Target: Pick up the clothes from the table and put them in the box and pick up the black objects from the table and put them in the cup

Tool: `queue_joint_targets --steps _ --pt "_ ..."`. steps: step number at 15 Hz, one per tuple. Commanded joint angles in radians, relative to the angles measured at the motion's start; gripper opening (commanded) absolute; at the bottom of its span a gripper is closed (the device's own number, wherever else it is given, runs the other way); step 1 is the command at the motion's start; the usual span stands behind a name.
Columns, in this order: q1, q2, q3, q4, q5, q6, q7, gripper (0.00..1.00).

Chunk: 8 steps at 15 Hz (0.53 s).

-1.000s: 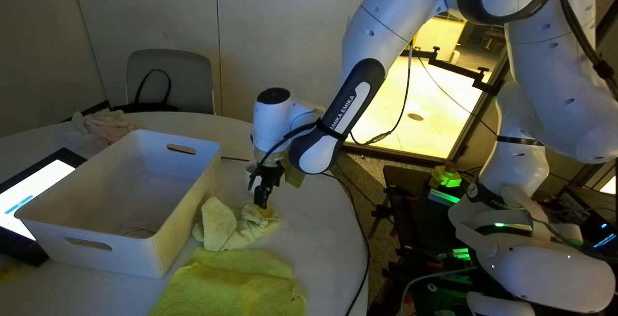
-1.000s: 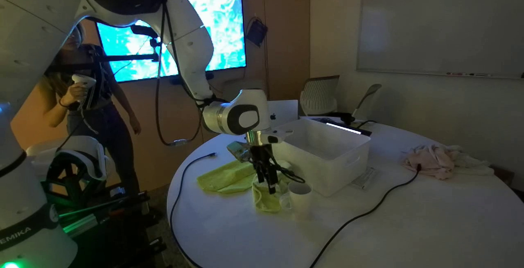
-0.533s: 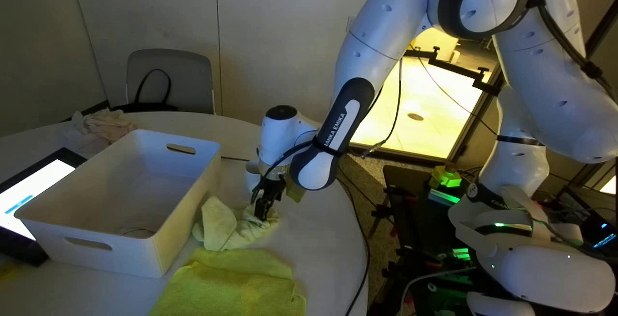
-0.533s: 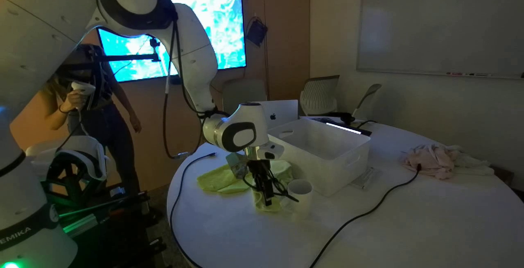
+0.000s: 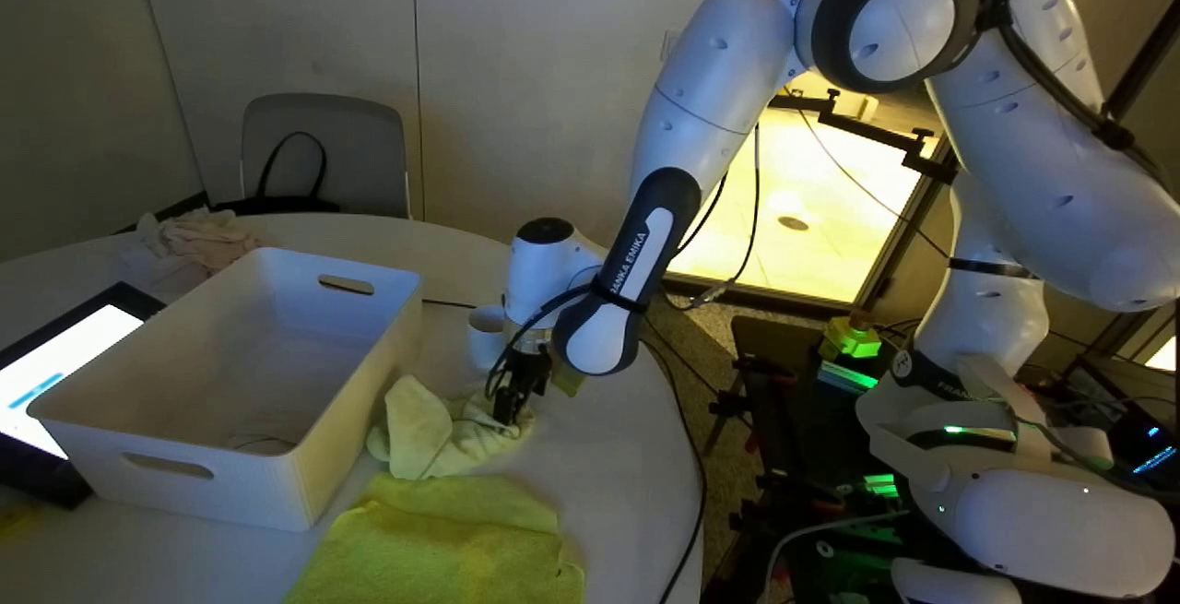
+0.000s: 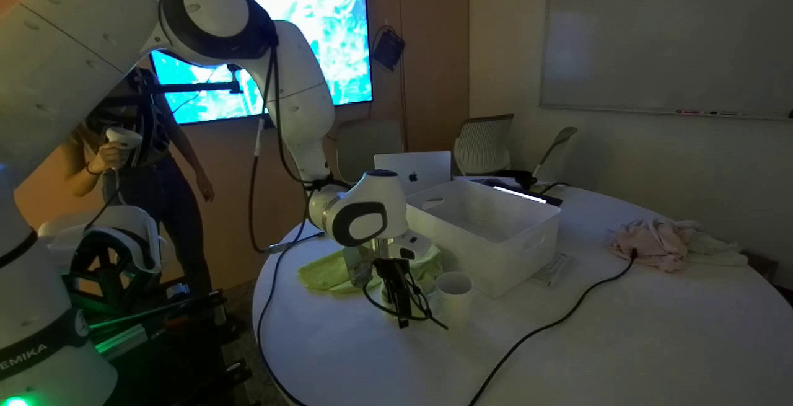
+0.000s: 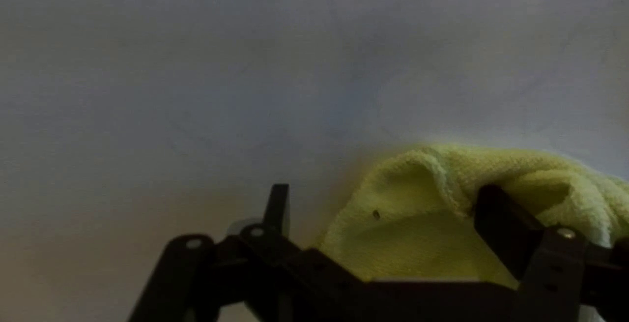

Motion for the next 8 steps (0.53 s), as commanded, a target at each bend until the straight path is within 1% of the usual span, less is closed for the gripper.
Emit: queue_joint_targets --steps 1,2,3,4,5,6,7,8 --pt "-0.030 0.020 0.031 0.017 0.040 0.014 -0.048 0.81" --pt "-0.037 0.019 0.038 0.016 0.044 0.015 -0.055 0.76" --pt "-0.042 0.018 0.044 0.017 0.048 0.014 -0.060 0.63" --pt "-0.044 0.018 0.049 0.018 0.050 0.014 -0.063 0.59" --pt "-0.046 0.019 0.051 0.019 0.051 0.014 -0.065 0.51" --pt "-0.046 0.017 0.050 0.018 0.050 0.014 -0.066 0.46" --pt "-0.048 0.014 0.051 0.016 0.050 0.011 -0.069 0.43" --pt "-0.051 0.012 0.051 0.014 0.050 0.012 -0.072 0.33"
